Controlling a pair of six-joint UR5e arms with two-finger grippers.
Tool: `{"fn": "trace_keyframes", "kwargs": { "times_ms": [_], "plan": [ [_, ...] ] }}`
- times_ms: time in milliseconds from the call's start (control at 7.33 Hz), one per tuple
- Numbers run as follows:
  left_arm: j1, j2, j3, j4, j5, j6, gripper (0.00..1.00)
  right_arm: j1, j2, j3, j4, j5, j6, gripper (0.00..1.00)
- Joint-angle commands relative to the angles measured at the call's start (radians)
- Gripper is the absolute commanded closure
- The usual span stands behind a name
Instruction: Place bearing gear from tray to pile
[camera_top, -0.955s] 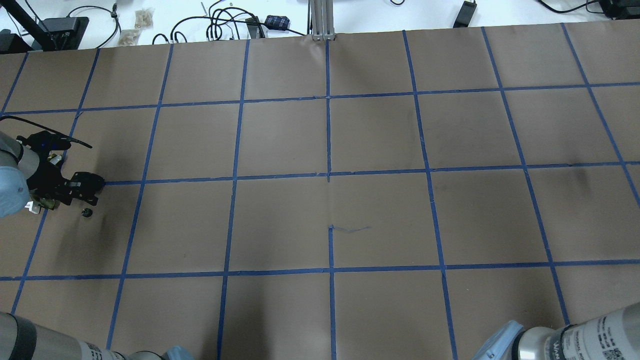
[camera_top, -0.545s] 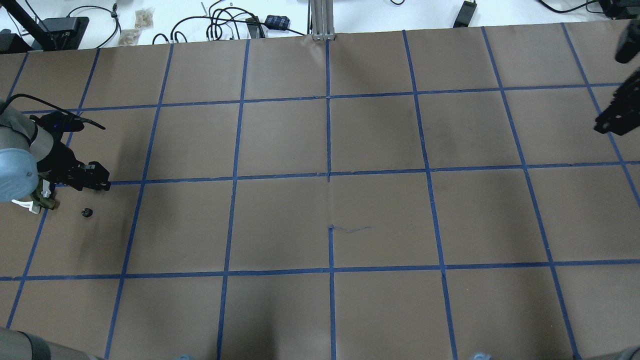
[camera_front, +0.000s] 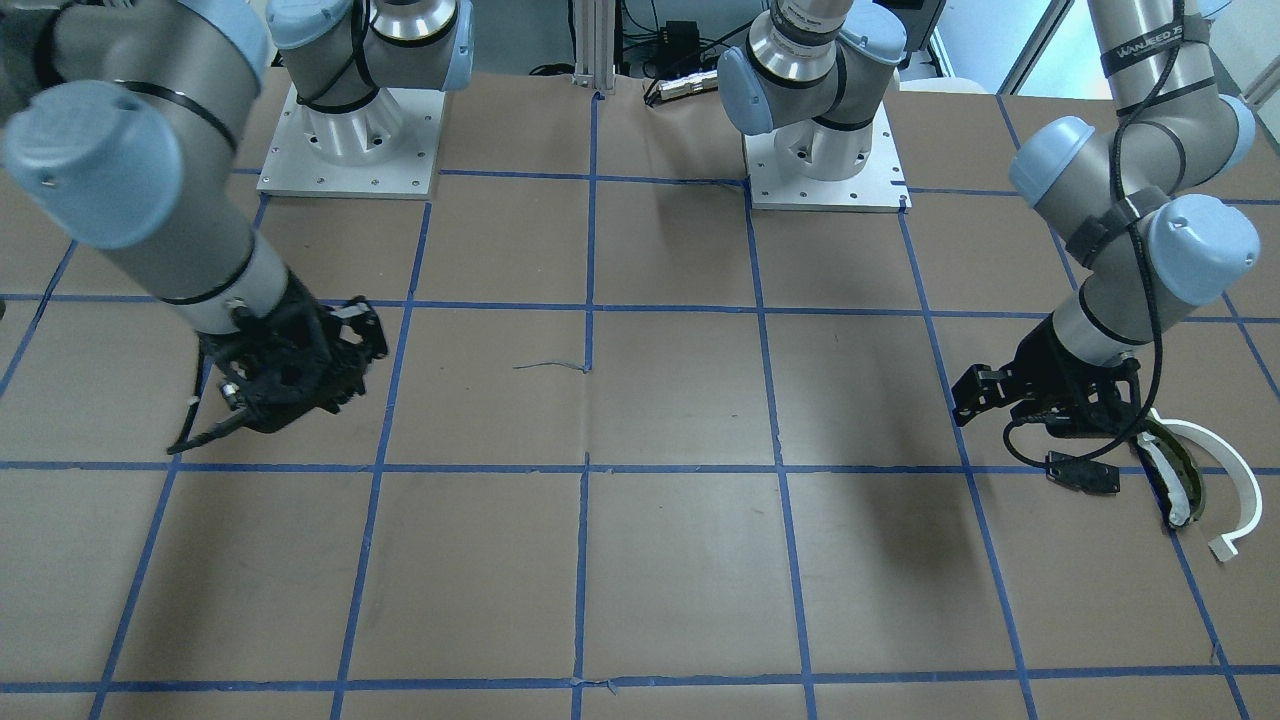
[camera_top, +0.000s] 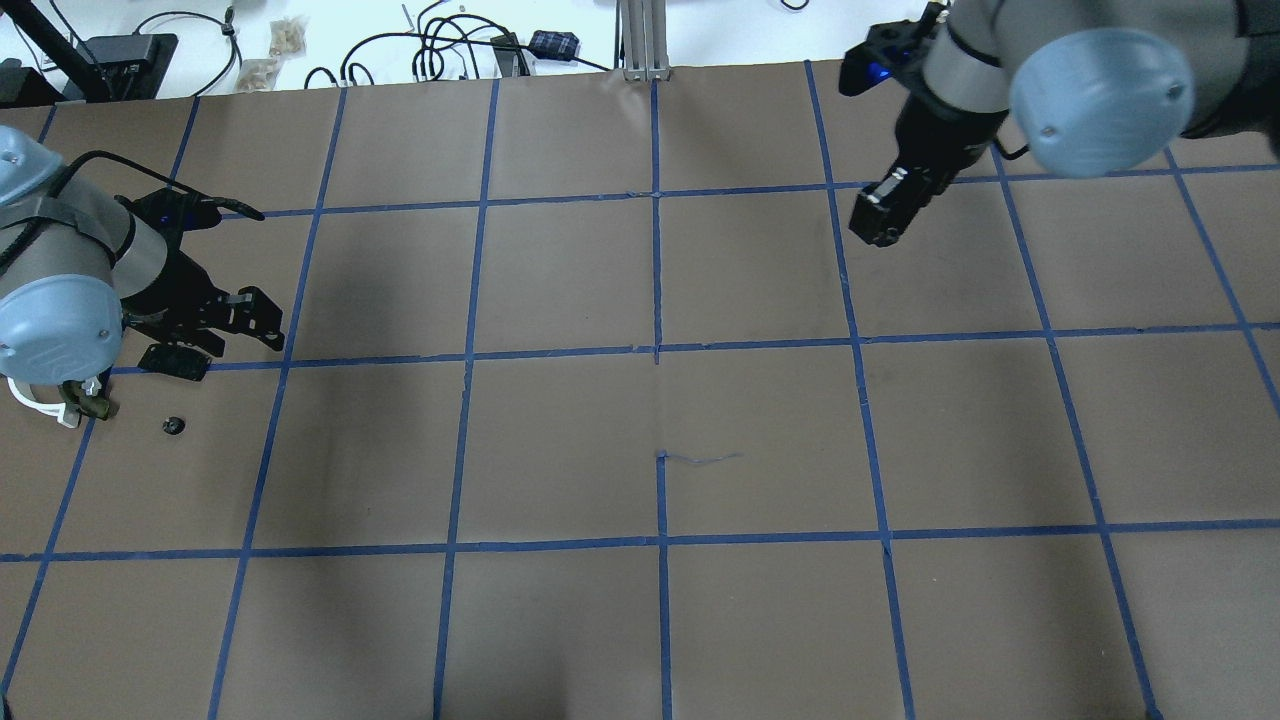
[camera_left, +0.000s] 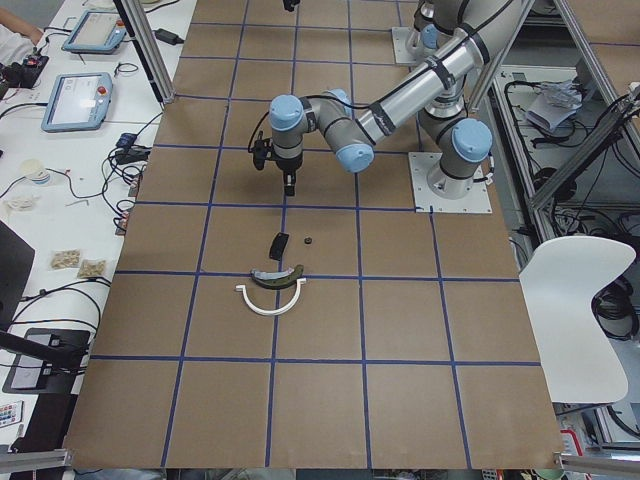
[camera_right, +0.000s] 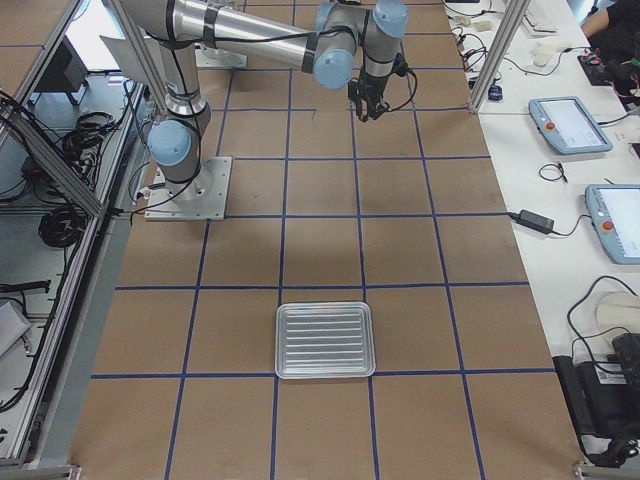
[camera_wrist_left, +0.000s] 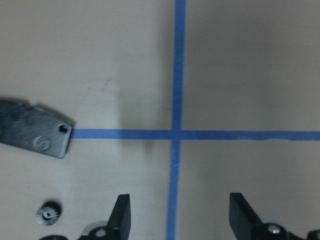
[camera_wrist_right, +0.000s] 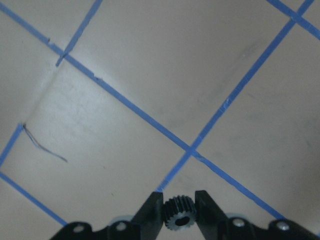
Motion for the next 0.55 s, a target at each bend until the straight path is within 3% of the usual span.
{"fn": "trace_keyframes", "kwargs": {
  "times_ms": [0, 136, 273, 409],
  "plan": [
    [-0.059, 0.019, -0.008, -0.002, -0.004, -0.058, 0.23, 0.194, 0.124, -0.01, -0.254, 0.076, 0.514, 0.84],
    [-0.064, 0.024, -0.009, -0.002, -0.004, -0.058, 0.23, 0.215, 0.163, 0.003, -0.334, 0.087, 0.597, 0.84],
    [-0.064, 0.019, -0.011, -0.002, -0.004, -0.059, 0.23, 0.226, 0.175, 0.014, -0.342, 0.092, 0.623, 0.71],
    [-0.067, 0.019, -0.012, -0.005, -0.033, -0.065, 0.23, 0.235, 0.176, 0.026, -0.344, 0.094, 0.684, 0.39]
  ]
}}
